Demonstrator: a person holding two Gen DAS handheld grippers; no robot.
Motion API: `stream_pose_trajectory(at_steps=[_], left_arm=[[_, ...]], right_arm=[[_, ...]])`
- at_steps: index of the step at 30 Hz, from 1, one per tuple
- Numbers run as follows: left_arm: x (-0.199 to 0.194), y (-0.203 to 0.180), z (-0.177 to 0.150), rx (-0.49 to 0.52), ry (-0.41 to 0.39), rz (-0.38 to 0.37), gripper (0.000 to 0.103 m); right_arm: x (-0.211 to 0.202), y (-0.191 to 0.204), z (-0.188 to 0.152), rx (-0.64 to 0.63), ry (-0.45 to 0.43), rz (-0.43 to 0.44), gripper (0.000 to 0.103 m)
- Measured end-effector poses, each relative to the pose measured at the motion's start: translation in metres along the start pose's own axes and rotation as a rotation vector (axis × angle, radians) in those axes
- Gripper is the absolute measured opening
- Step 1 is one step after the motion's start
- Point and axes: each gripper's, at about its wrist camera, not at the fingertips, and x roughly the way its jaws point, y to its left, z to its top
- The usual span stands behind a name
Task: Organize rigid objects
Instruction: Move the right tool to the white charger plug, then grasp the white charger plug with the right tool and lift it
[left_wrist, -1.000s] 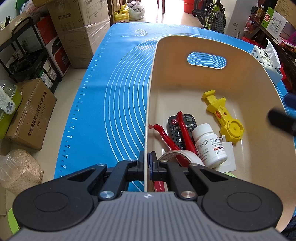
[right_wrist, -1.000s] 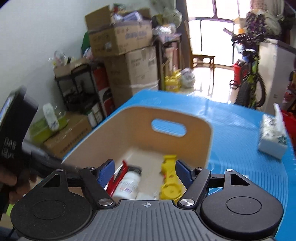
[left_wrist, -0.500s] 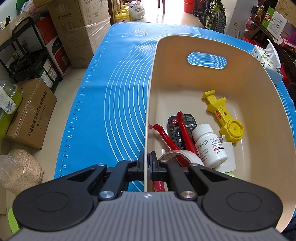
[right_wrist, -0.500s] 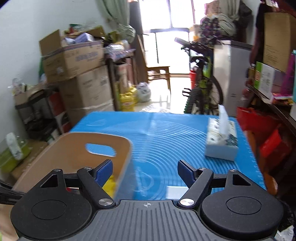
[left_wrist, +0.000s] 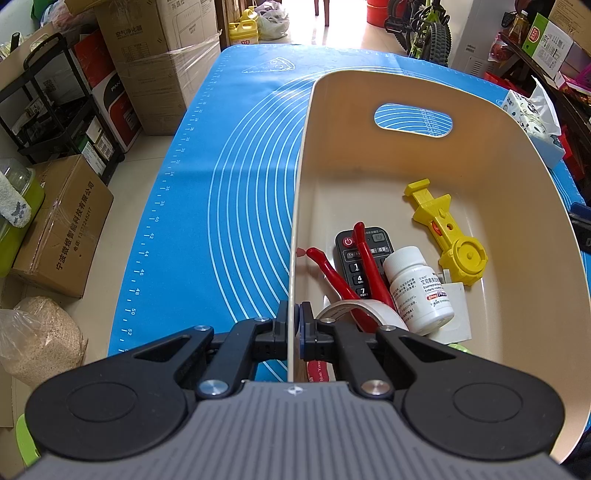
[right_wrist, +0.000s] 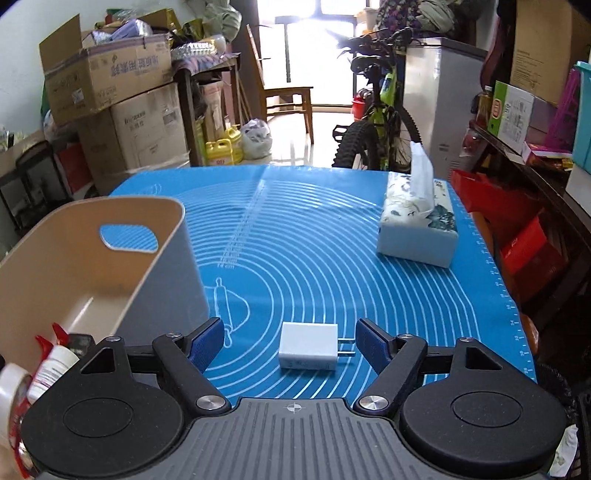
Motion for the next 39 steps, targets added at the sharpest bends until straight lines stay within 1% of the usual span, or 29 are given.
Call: stream_pose_trajectory(at_steps=[5,11,19,25,32,36,38,39], left_arm=[[0.000,0.000,0.000,0.001,0.000,0.001,0.006],[0.001,0.000,0.000,0.001,0.000,0.002,0.006],[0.001,0.000,0.000,0.003,0.001,0.003,0.006],[0.001,0.000,-0.001,0.004,0.001,0.004,0.006],[0.001,0.000,0.000,0.003,0.001,0.003,0.006],[0.001,0.000,0.000,0.003,0.001,0.004,0.006],[0.001,0.000,-0.001,0.003,0.001,0.004,0.006],[0.001,0.000,0.000,0.003,0.001,0.004,0.006]], right_arm=[[0.011,0.003,-0.006,-0.031,0.005,0.006,0.088],[0.025,-0.002,-0.012,-0.013,0.028,0.021,0.091],[0.037,-0.003,-0.017,-0.019,0.036,0.003,0.094],[0.045,-0.003,-0.020,-0.021,0.030,-0.011,0.095],[0.060,-0.001,-0.023,-0.033,0.024,-0.048,0.095],[0.069,-0.007,-0.024,-0.005,0.036,-0.049,0.090],[0.070,-0.008,-0.025,0.000,0.023,-0.051,0.087],[0.069,-0.009,-0.025,0.001,0.018,-0.055,0.080]])
